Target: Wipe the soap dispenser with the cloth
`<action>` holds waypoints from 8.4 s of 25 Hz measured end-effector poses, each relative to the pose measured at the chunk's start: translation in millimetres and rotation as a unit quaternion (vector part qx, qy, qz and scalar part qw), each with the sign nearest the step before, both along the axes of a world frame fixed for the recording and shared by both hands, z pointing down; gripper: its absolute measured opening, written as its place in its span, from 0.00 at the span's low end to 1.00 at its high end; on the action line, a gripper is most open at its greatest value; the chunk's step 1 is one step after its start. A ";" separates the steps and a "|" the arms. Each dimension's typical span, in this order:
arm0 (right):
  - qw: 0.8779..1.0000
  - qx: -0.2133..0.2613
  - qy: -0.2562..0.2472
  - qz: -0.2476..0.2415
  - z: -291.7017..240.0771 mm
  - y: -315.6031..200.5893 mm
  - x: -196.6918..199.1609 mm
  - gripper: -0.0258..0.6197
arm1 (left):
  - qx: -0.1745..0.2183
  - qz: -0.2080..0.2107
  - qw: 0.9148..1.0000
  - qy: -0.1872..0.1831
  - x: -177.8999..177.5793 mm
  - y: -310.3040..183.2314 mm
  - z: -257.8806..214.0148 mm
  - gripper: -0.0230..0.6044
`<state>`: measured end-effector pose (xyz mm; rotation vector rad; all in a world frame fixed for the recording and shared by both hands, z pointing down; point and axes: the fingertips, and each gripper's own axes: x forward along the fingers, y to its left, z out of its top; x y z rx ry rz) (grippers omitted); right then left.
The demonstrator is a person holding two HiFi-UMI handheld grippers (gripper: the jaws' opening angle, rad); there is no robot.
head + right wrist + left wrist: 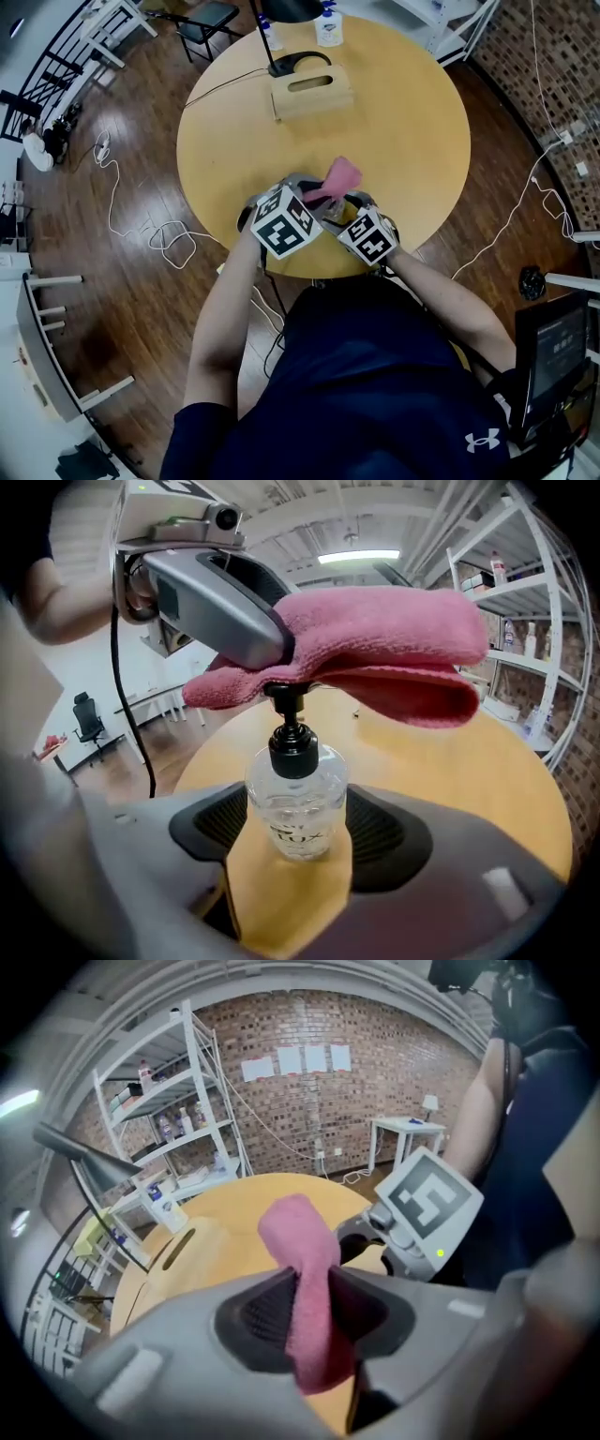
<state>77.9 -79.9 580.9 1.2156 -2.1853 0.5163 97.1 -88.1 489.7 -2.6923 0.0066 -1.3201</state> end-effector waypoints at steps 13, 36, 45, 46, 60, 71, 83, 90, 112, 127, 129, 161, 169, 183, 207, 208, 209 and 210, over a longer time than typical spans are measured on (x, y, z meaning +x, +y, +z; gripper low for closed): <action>1.000 -0.009 0.007 -0.025 2.2 -1.2 0.2 0.55 | -0.179 -0.120 0.961 0.174 -2.5 -1.5 -61.1 0.12; 1.000 -0.021 -0.015 -0.012 6.9 4.9 -2.0 0.55 | 0.056 -0.111 0.991 0.050 0.3 22.1 -13.9 0.22; 0.990 0.006 -0.135 0.040 -26.7 21.9 27.6 0.55 | -0.153 -0.232 0.907 0.316 -41.0 -2.4 -99.5 0.22; 0.989 0.009 -0.140 0.042 -30.1 20.0 28.2 0.55 | -0.135 -0.228 0.918 0.296 -44.7 -6.6 -90.1 0.22; 1.000 0.010 -0.012 -0.008 -12.1 1.6 -3.4 0.54 | 0.130 0.069 0.989 0.014 -13.0 22.8 -2.3 0.21; 0.999 0.010 -0.031 -0.003 -10.6 4.9 -8.5 0.54 | 0.114 0.110 0.987 -0.011 -7.6 29.1 2.7 0.21; 0.999 0.010 -0.047 0.005 -11.9 6.8 -7.5 0.54 | 0.212 0.150 0.965 -0.045 -12.9 33.5 2.3 0.21; 0.998 0.004 -0.058 0.018 -11.2 6.2 -5.2 0.55 | 0.176 0.040 0.983 -0.031 -11.6 -15.4 -1.8 0.22; 0.997 -0.081 -0.011 0.008 38.6 42.1 4.5 0.40 | 0.032 -0.178 0.977 0.115 -51.3 -33.7 -30.4 0.22; 0.999 0.005 0.028 -0.039 -23.0 4.2 0.3 0.49 | 0.052 -0.101 0.991 -0.070 -47.3 0.3 56.9 0.22; 0.998 -0.008 0.040 -0.037 -19.6 5.7 -2.4 0.49 | 0.033 -0.084 0.993 -0.072 -48.7 11.6 57.0 0.22; 0.985 -0.135 -0.079 0.076 -21.5 29.3 13.6 0.38 | -0.096 0.024 0.995 -0.029 -48.8 66.1 51.9 0.21; 0.978 -0.156 -0.100 0.095 -15.1 49.9 7.8 0.36 | -0.064 -0.113 0.991 0.032 -57.3 -6.9 37.7 0.21; 0.970 -0.191 -0.122 0.088 0.3 48.9 14.5 0.34 | -0.078 0.028 0.996 -0.038 -43.7 50.1 52.4 0.21; 0.994 -0.083 -0.027 0.069 -13.0 48.1 24.8 0.53 | -0.118 -0.065 0.990 0.026 -37.9 33.7 56.5 0.21; 0.995 -0.074 -0.015 0.067 -15.5 43.9 19.4 0.55 | -0.112 -0.084 0.990 0.031 -37.3 27.3 55.0 0.21; 0.996 -0.066 -0.004 0.066 -16.7 38.7 14.7 0.55 | -0.105 -0.098 0.989 0.035 -35.7 21.3 53.8 0.21; 0.996 -0.060 0.007 0.069 -16.6 33.6 11.9 0.55 | -0.098 -0.103 0.989 0.035 -33.6 17.2 53.6 0.21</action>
